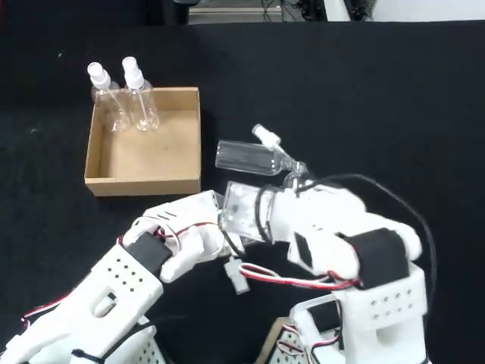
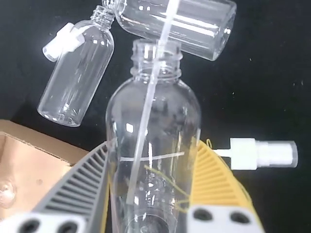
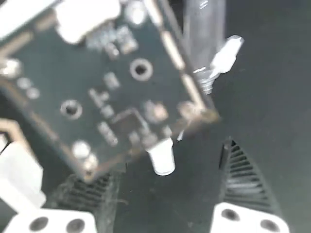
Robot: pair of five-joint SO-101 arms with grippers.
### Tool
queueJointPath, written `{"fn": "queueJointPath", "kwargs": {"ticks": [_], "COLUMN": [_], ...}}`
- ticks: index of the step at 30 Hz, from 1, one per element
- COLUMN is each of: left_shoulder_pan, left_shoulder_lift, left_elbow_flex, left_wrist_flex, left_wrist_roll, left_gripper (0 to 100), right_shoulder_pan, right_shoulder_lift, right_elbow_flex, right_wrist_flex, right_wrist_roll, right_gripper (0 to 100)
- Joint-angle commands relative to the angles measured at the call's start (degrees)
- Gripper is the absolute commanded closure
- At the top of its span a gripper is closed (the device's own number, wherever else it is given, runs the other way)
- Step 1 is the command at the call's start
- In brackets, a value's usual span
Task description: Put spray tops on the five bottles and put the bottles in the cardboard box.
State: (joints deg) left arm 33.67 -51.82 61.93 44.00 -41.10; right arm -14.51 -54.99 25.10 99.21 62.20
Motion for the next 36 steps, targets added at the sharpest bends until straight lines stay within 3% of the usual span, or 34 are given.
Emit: {"fn": "queueJointPath", "kwargs": {"ticks": [1,13,19,25,30,36], "left_shoulder_pan": [0.7,-1.4,-6.2,-7.1,-8.8,-20.4], "left_shoulder_lift": [-1.2,-1.3,-4.5,-19.9,-34.2,-46.9], "left_elbow_flex": [-2.2,7.8,7.9,8.9,13.6,20.1], "left_wrist_flex": [-1.2,-17.1,-21.5,-22.5,-22.9,-31.7], "left_wrist_roll": [4.8,14.0,20.0,20.1,20.6,34.5], "left_gripper": [97,97,97,97,97,97], "right_shoulder_pan": [2.9,22.8,32.4,32.9,28.8,23.6], "right_shoulder_lift": [-0.8,0.4,15.0,28.0,30.1,27.2], "right_elbow_flex": [-9.6,-16.9,-21.5,-27.5,-25.5,-14.0], "right_wrist_flex": [1.3,-3.2,-4.6,-2.9,-5.0,-16.2], "right_wrist_roll": [-3.3,-15.6,-25.6,-32.8,-37.1,-41.3], "right_gripper": [72.6,72.7,72.7,72.7,72.7,72.7]}}
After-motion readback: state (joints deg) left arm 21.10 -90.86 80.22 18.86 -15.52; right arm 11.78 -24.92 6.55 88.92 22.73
